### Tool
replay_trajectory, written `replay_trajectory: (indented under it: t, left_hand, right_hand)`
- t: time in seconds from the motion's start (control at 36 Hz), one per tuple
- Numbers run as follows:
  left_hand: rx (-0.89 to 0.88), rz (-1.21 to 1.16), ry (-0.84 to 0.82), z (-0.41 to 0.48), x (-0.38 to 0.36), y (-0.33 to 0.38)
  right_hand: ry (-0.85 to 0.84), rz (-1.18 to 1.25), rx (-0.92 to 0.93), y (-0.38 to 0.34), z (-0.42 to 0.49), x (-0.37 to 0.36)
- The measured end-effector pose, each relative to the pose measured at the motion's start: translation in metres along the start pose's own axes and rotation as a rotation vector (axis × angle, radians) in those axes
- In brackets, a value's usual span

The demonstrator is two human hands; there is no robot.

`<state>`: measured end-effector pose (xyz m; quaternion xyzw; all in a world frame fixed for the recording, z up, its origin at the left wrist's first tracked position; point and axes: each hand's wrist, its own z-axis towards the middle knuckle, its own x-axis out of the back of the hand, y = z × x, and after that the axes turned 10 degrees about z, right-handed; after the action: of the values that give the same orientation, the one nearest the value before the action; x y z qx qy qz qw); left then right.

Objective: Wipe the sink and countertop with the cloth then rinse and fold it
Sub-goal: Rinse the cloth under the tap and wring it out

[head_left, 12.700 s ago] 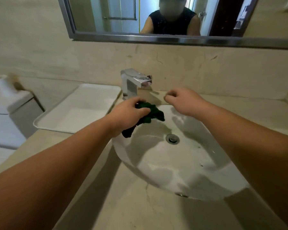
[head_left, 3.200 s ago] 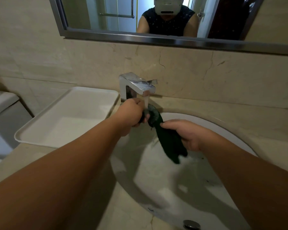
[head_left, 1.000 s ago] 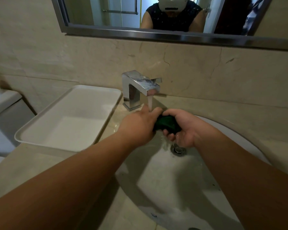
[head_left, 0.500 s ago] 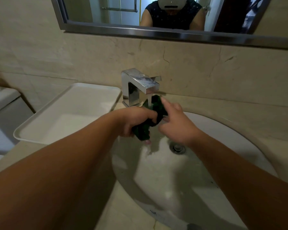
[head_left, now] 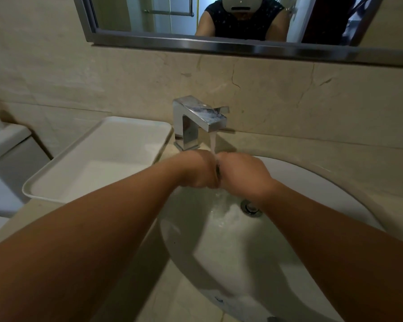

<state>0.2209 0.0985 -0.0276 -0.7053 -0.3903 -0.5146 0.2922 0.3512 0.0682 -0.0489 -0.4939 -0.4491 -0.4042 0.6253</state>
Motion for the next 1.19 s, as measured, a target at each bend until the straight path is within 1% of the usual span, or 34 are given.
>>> replay_trajectory:
  t: [0.06, 0.11, 0.22, 0.25, 0.33, 0.42, 0.47, 0.53, 0.58, 0.61, 0.64, 0.69, 0.75, 0.81, 0.83, 0.89, 0.94, 1.0, 1.06, 1.11, 1.17, 1.19]
  left_hand:
    - [-0.042, 0.116, 0.066, 0.002, -0.003, 0.000]
    - [-0.048, 0.194, 0.141, 0.005, -0.007, 0.000]
    - [-0.035, 0.191, 0.207, 0.009, -0.017, -0.002]
    - [-0.029, 0.189, 0.209, 0.010, -0.020, -0.003]
    - [-0.034, 0.154, 0.280, 0.009, -0.024, -0.003]
    - [-0.010, 0.044, 0.437, 0.007, -0.029, -0.007]
    - [-0.036, -0.019, 0.526, 0.005, -0.030, -0.009]
    - [-0.051, -0.069, 0.515, 0.001, -0.027, -0.008]
    - [-0.009, -0.176, 0.424, -0.002, -0.023, -0.008]
    - [0.033, -0.253, 0.376, -0.004, -0.020, -0.008]
    - [0.079, -0.352, 0.330, -0.004, -0.018, -0.008]
    - [0.164, -0.646, 0.239, -0.005, -0.016, -0.008]
    - [0.255, -0.891, 0.175, -0.005, -0.012, -0.009]
    - [0.293, -0.998, 0.133, -0.002, -0.010, -0.014]
    - [0.294, -1.038, 0.102, -0.001, -0.008, -0.016]
    - [0.277, -1.111, -0.012, 0.000, -0.003, -0.020]
    - [0.238, -1.148, -0.172, 0.000, 0.002, -0.020]
    - [0.188, -1.137, -0.316, -0.001, 0.005, -0.019]
    - [0.120, -1.102, -0.409, -0.003, 0.008, -0.017]
    - [0.068, -1.025, -0.442, -0.007, 0.010, -0.015]
    - [0.040, -0.901, -0.399, -0.010, 0.011, -0.010]
    - [0.035, -0.823, -0.354, -0.010, 0.010, -0.007]
  right_hand:
    - [-0.061, -0.010, -0.033, 0.002, 0.002, 0.000]
    - [-0.157, 0.009, -0.065, 0.005, 0.005, -0.001]
    - [-0.283, 0.167, -0.138, 0.005, 0.014, -0.001]
    - [-0.301, 0.226, -0.180, 0.005, 0.015, -0.001]
    - [-0.354, 0.472, -0.304, 0.008, 0.014, 0.003]
    - [-0.381, 0.714, -0.425, 0.014, 0.013, 0.006]
    - [-0.431, 0.900, -0.514, 0.019, 0.011, 0.008]
    - [-0.470, 1.059, -0.551, 0.023, 0.008, 0.011]
    - [-0.448, 1.209, -0.565, 0.027, 0.006, 0.015]
    - [-0.409, 1.295, -0.563, 0.027, 0.004, 0.017]
    - [-0.348, 1.383, -0.560, 0.026, 0.002, 0.020]
    - [-0.173, 1.548, -0.537, 0.024, -0.002, 0.022]
    - [-0.010, 1.602, -0.475, 0.024, -0.004, 0.022]
    - [0.067, 1.492, -0.340, 0.025, -0.007, 0.020]
    - [0.084, 1.368, -0.259, 0.025, -0.011, 0.019]
    - [0.086, 0.987, -0.095, 0.021, -0.020, 0.020]
    - [0.066, 0.602, 0.020, 0.022, -0.026, 0.016]
    - [0.071, 0.366, 0.078, 0.027, -0.026, 0.008]
    - [0.110, 0.237, 0.126, 0.032, -0.025, -0.001]
    - [0.175, 0.151, 0.219, 0.031, -0.021, -0.005]
    - [0.197, 0.161, 0.288, 0.027, -0.017, -0.005]
    - [0.181, 0.173, 0.289, 0.023, -0.015, -0.004]
